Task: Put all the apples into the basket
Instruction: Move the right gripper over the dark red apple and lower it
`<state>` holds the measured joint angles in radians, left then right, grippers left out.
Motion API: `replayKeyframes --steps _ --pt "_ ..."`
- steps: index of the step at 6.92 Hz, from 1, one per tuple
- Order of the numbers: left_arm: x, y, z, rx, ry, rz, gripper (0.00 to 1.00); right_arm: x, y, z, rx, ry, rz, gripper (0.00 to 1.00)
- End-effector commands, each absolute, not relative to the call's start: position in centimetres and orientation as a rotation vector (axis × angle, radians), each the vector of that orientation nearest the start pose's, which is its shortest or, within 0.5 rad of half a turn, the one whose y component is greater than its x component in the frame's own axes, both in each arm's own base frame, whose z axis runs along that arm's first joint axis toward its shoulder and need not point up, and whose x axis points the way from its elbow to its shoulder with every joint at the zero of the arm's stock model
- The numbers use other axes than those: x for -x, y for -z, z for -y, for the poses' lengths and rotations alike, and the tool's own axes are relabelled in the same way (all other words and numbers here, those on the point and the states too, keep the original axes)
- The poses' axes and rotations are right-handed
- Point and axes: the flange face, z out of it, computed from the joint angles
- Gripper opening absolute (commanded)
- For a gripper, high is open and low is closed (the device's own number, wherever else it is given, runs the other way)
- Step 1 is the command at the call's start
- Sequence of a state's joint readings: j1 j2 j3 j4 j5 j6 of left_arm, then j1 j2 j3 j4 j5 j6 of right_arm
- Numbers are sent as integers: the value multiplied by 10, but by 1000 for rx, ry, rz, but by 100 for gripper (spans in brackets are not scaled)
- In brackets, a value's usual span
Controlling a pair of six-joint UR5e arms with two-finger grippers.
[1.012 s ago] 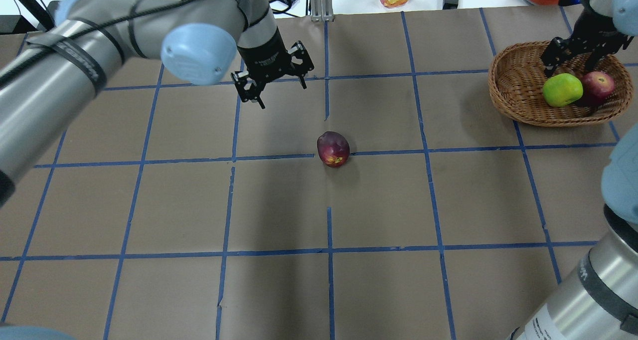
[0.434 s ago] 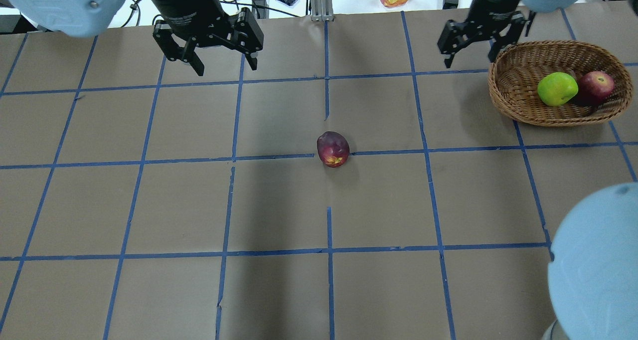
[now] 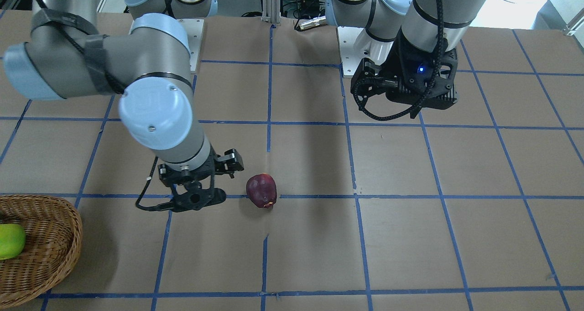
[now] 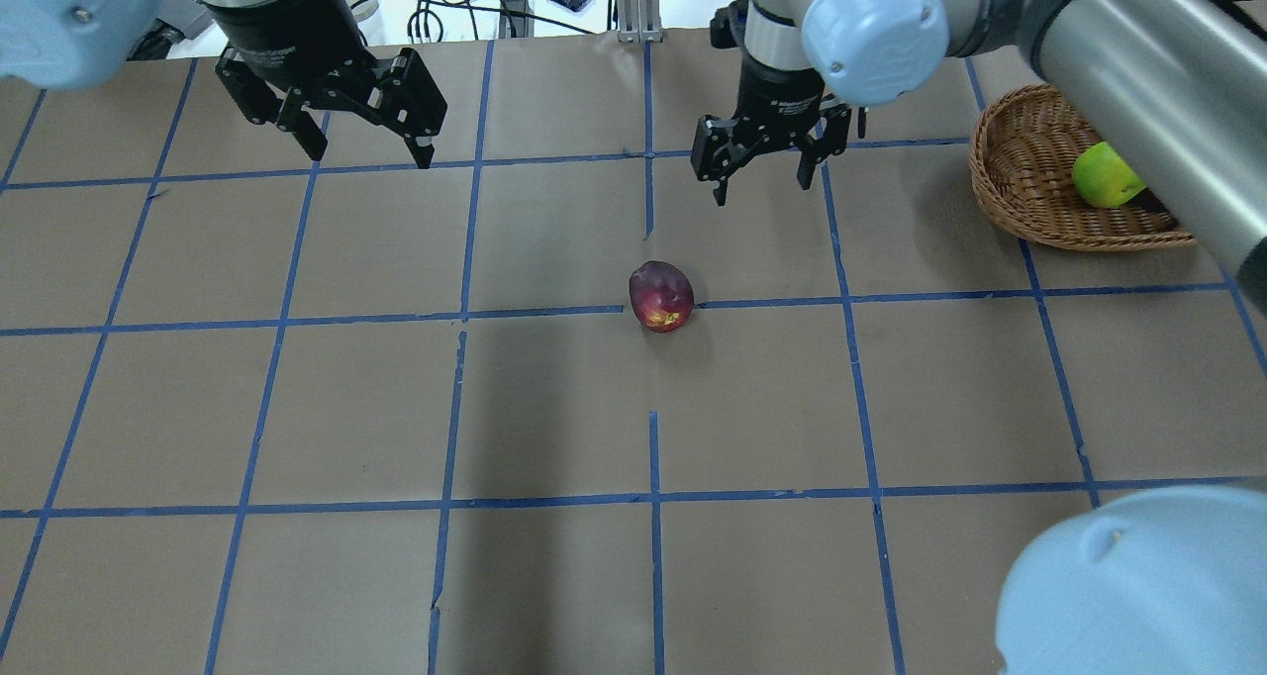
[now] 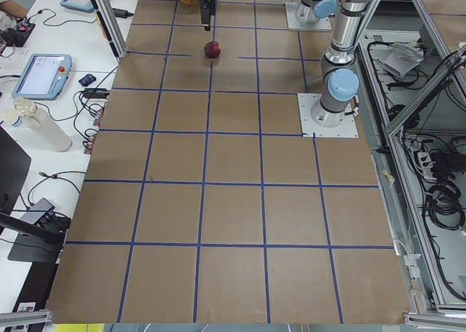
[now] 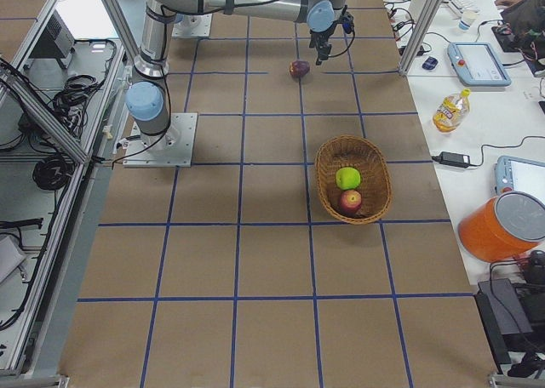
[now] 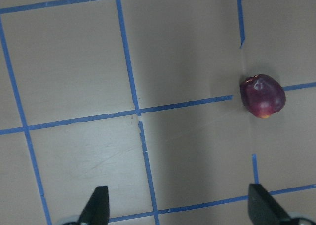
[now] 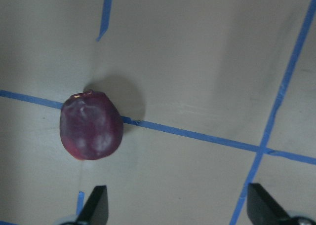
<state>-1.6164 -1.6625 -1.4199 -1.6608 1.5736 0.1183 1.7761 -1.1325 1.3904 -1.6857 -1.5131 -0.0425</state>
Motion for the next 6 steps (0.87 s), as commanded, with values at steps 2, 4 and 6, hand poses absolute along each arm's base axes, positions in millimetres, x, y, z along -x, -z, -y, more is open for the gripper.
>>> replayKeyframes --steps 2,4,6 --pt "130 -498 487 -200 -40 -3126 100 -316 -243 574 482 -183 -3019 100" --pt "125 -503 489 -94 14 -3134 100 -338 -239 566 527 -154 -2985 100" --pt "125 -500 490 -41 26 -3136 100 -340 -222 566 539 -179 -2964 100"
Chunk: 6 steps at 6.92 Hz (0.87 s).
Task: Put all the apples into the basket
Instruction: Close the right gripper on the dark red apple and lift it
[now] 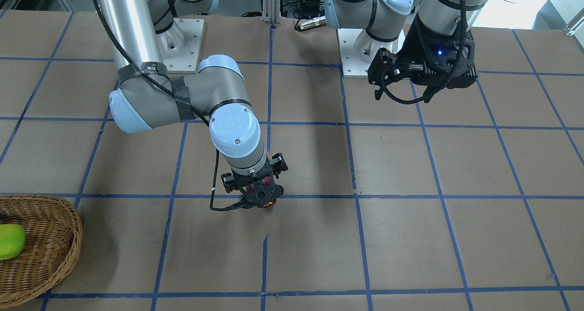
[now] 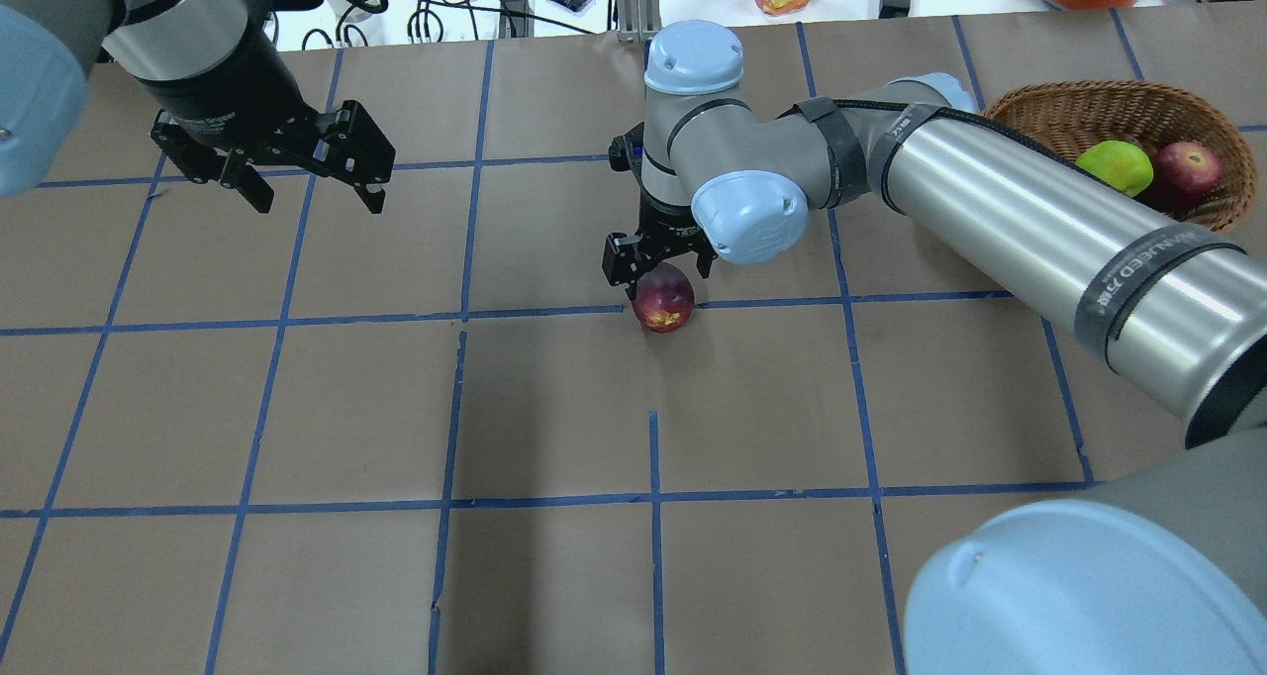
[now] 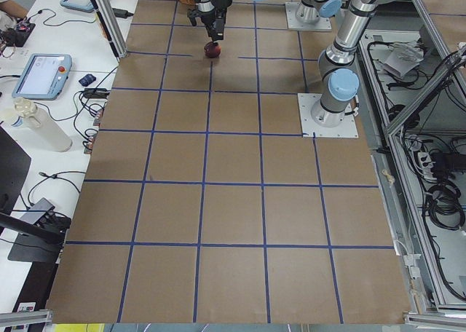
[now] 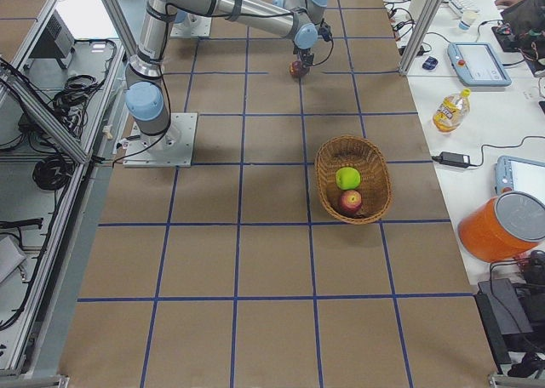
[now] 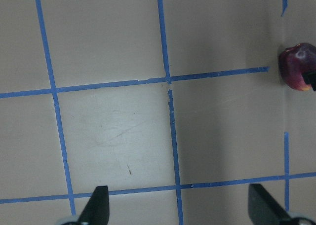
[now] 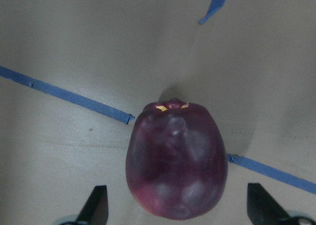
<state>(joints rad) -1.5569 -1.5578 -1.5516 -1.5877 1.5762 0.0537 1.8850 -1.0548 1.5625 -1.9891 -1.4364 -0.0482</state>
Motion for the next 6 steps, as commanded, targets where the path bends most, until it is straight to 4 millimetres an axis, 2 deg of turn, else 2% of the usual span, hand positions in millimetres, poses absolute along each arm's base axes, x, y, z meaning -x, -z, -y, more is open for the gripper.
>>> replayKeyframes --steps 1,3,4,5,6 --pt "125 -501 489 -50 29 -3137 100 -339 -215 567 536 -194 -2968 100" --pt "125 -501 489 -51 29 -3139 100 -341 -200 571 523 -191 -2970 100" --pt "125 -500 490 -53 26 -3139 100 -342 -191 575 518 -166 -2972 88" --pt "124 -501 489 -60 28 -3134 100 -341 -196 577 516 -144 -2979 24" --pt "124 -501 490 -65 31 -3132 100 -339 -205 578 522 -131 -3000 0"
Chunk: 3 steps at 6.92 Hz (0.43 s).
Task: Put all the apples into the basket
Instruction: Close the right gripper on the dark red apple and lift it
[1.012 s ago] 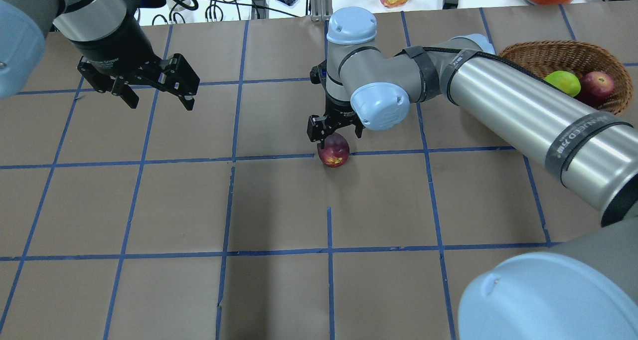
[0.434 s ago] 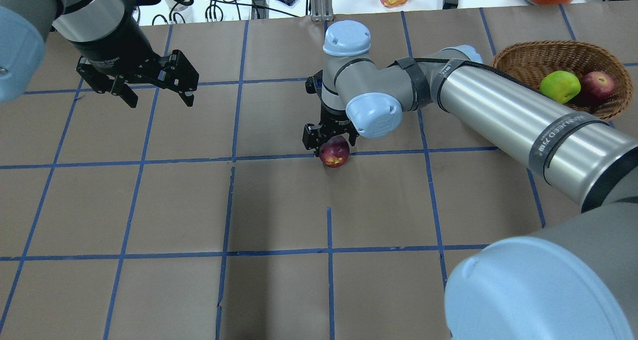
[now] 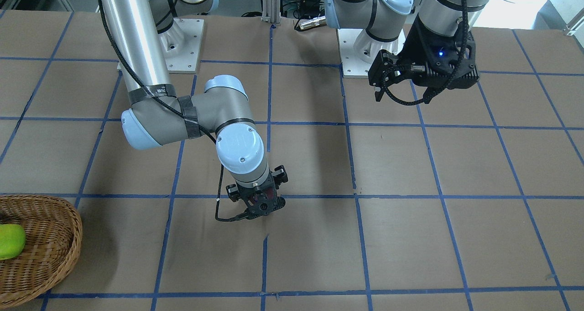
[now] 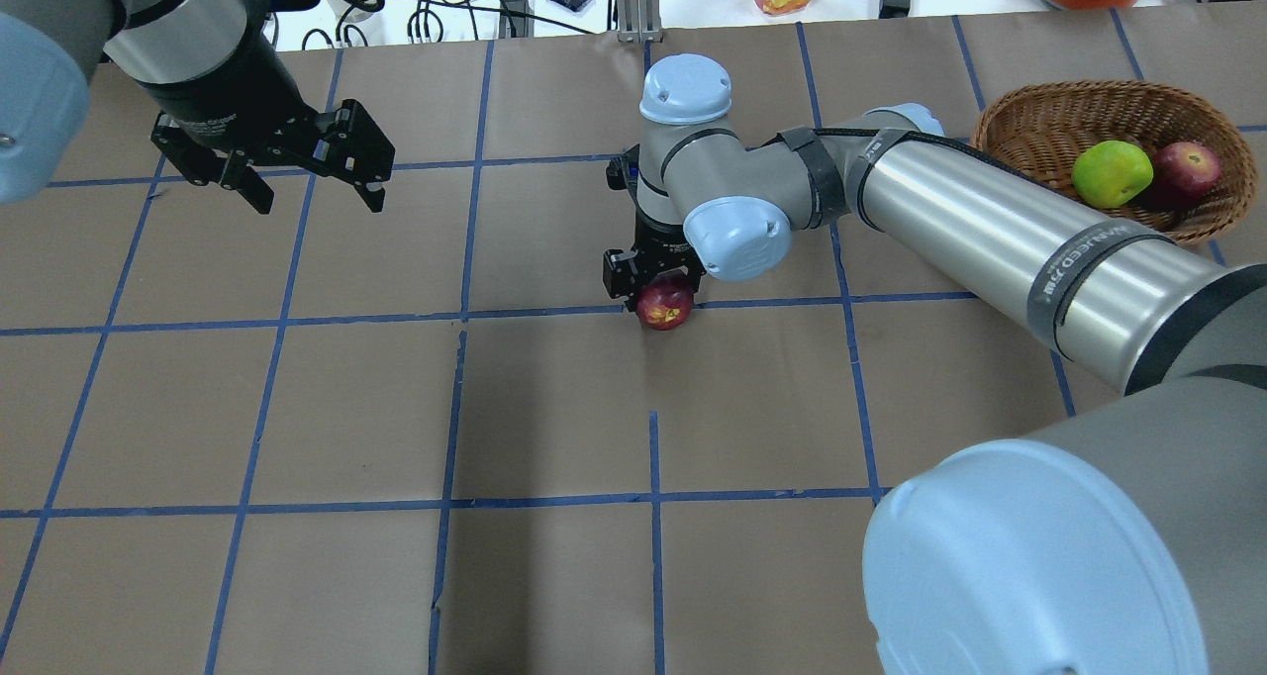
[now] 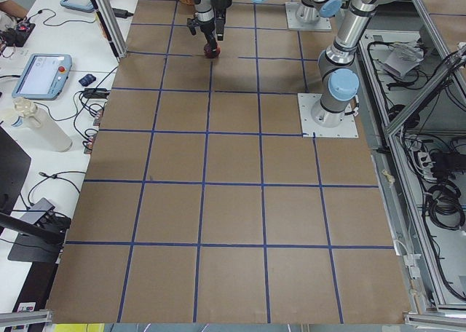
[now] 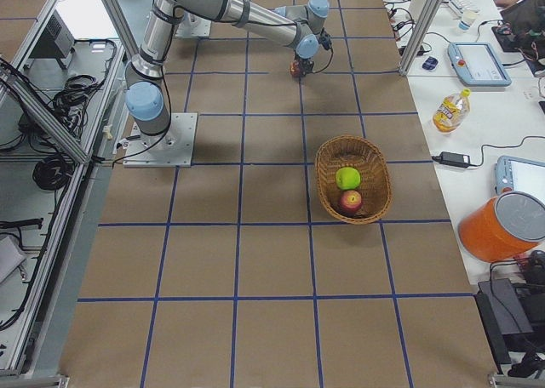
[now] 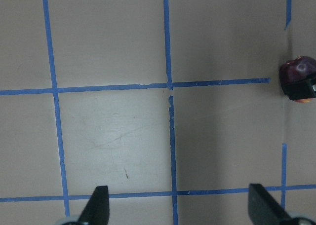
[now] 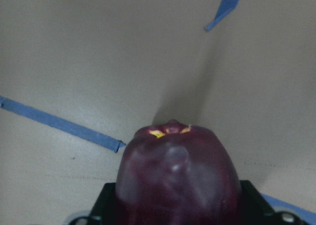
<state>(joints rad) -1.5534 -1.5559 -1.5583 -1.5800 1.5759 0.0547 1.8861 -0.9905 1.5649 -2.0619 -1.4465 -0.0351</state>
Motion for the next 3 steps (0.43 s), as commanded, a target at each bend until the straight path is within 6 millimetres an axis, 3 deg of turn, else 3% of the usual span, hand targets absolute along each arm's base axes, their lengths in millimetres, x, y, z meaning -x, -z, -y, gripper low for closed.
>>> replayKeyframes --steps 1,2,3 --pt "124 -501 490 -67 31 -3132 100 -336 -223 581 529 -75 -3022 0" --pt "124 -501 490 -67 31 -3134 100 -316 -260 591 481 10 -3022 0" --pt "124 -501 490 -67 33 -3134 100 -261 -308 612 345 31 -3045 0"
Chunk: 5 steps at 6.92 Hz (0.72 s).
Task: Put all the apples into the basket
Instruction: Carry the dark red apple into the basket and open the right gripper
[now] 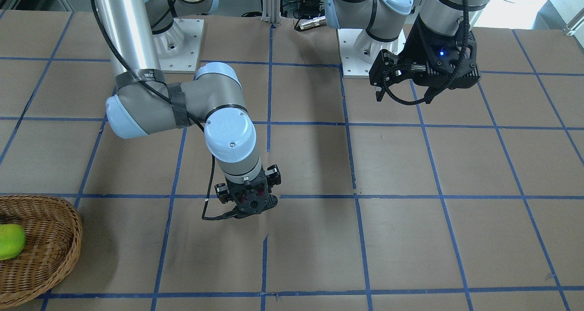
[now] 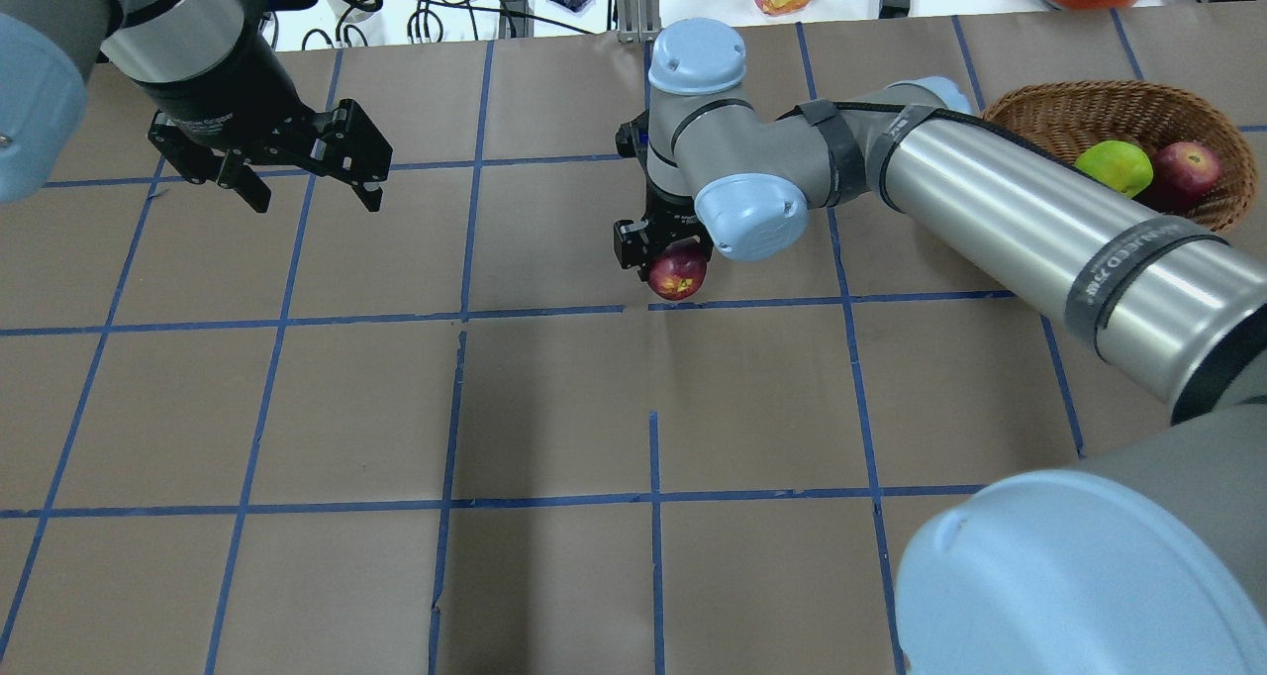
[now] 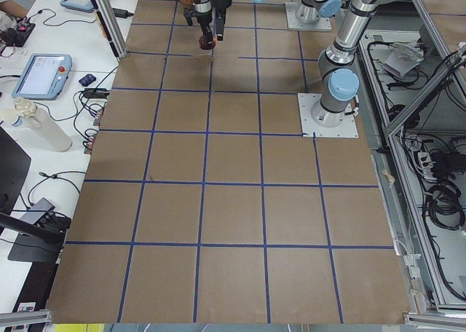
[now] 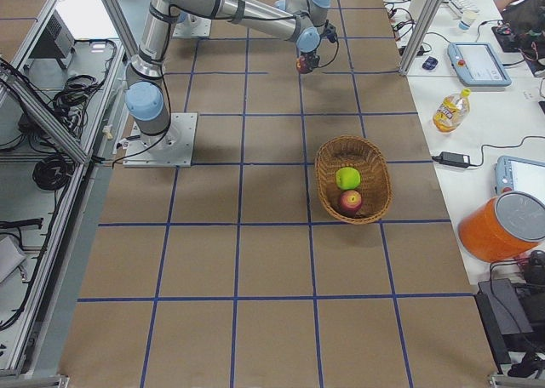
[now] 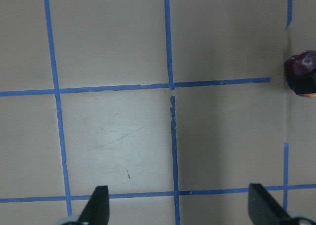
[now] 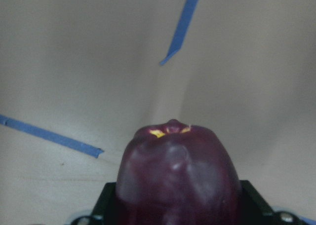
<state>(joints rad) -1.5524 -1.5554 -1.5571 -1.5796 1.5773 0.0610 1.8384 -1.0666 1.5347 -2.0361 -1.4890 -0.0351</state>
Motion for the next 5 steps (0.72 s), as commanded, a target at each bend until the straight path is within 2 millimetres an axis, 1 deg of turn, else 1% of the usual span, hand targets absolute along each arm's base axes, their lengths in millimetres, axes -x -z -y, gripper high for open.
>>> replayKeyframes --steps 1,2,3,4,5 --pt "124 -503 491 -65 52 -3133 100 -169 -349 643 123 19 -3061 0" --pt "124 -503 491 -67 52 -3133 100 -80 -376 666 -63 32 -3067 0" --pt "124 -503 491 -67 52 -3133 100 -18 -388 677 -191 40 -3072 0" --pt "124 -503 491 -67 52 -3133 100 14 -379 677 -188 8 -3135 0" --pt "124 -503 491 -67 52 -3133 100 43 -359 681 -219 -57 -3195 0"
